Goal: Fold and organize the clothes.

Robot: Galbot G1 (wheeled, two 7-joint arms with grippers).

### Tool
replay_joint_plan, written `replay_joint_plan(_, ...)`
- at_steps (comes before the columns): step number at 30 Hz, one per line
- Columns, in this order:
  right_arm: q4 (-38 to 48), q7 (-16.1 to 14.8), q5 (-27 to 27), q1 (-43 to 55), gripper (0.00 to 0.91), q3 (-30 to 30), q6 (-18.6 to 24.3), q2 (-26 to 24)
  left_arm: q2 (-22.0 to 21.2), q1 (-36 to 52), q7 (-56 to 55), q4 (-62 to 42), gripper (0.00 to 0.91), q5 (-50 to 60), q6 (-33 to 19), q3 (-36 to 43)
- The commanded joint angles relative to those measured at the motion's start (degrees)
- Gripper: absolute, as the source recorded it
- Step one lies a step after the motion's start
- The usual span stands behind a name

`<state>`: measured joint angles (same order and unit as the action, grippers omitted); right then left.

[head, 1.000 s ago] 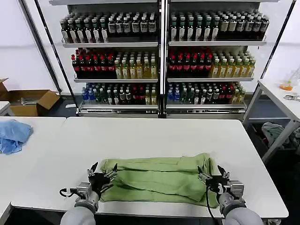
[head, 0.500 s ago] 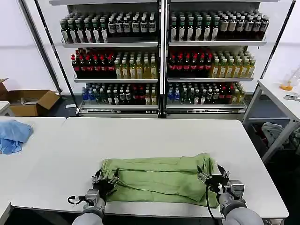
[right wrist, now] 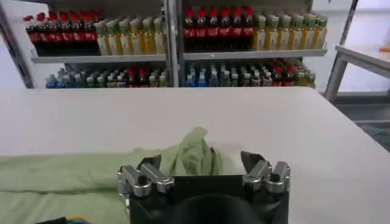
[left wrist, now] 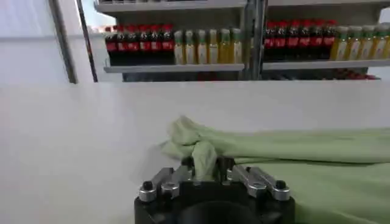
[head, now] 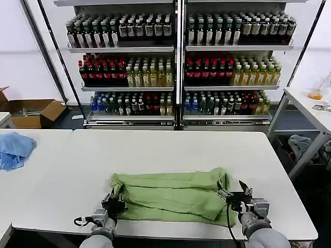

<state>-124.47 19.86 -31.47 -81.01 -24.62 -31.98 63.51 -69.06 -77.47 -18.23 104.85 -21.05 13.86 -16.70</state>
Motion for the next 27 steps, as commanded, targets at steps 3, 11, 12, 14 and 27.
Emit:
replay_joint_plan(3,-0.1,0.2,-0.4,1.0,0.907,0.2,0.0,-0.3,7.2,0.1,1.3,1.1,0.02,-5.5,-1.6,-8.7)
replay_joint_plan(11,0.1,0.2,-1.0,1.8,0.907,0.1,0.0,-0.7,16.4,3.1,2.8,0.5,0.02,-14.6,-1.2,-18.8)
replay_joint_plan(12,0.3,0.2,-1.1,2.1,0.907,0.2,0.1,-0.7,17.3,3.5,3.3,0.7,0.02,-16.2,-1.0,-19.8)
replay_joint_plan(14,0.5,0.1,-1.1,2.2,0.907,0.3,0.1,-0.8,18.5,4.2,3.8,1.6,0.02,-19.0,-0.1,-20.6)
replay_joint_plan(27,1.5,0.0,-1.7,3.2,0.907,0.4,0.1,-2.0,11.3,3.0,5.2,18.2,0.02,-45.3,7.1,-9.9)
